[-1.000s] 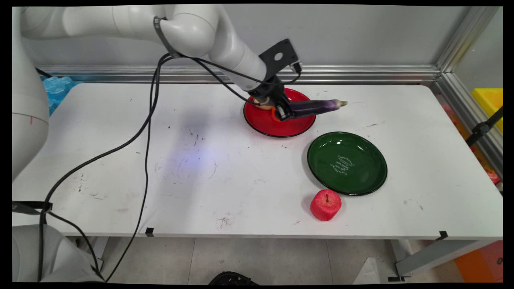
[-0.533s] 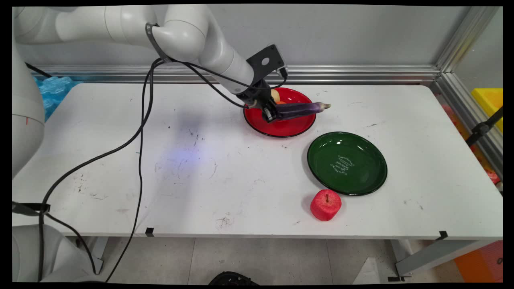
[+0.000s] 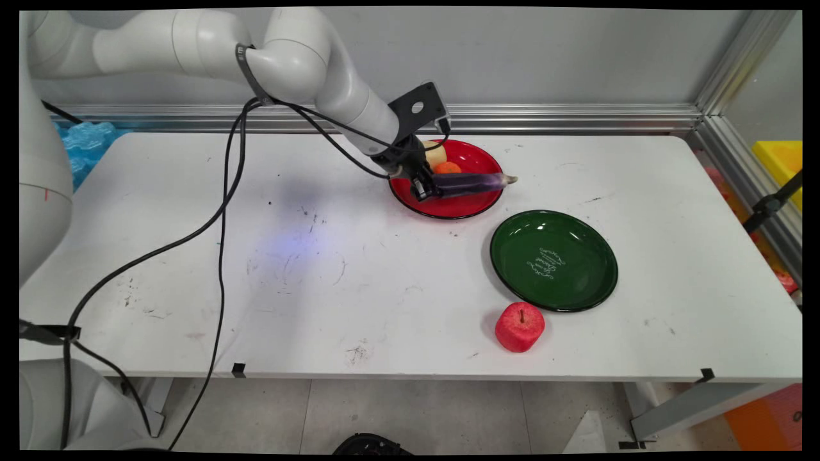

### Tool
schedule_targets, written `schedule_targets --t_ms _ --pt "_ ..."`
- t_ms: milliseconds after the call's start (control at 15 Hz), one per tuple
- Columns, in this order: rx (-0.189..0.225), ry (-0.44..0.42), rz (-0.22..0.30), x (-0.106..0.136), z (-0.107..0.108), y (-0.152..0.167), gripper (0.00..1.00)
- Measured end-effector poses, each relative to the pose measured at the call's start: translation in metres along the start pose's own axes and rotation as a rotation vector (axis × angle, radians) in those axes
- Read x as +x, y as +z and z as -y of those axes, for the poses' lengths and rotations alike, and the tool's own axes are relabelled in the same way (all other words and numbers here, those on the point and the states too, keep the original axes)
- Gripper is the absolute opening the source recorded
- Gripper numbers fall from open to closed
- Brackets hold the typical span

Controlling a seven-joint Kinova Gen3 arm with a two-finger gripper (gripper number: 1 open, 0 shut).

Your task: Place the picked object on the red plate

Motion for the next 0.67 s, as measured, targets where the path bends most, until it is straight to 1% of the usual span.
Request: schedule_targets --t_ms 400,467,667 --pt "-0.015 0.012 0.008 -0.0052 0.0048 0.0094 0.00" --pt "-0.016 0.013 0.006 -0.0051 0.0056 0.0104 1.00" --pt "-0.016 0.016 -0.004 -0.0036 0.0078 0.0113 1.00"
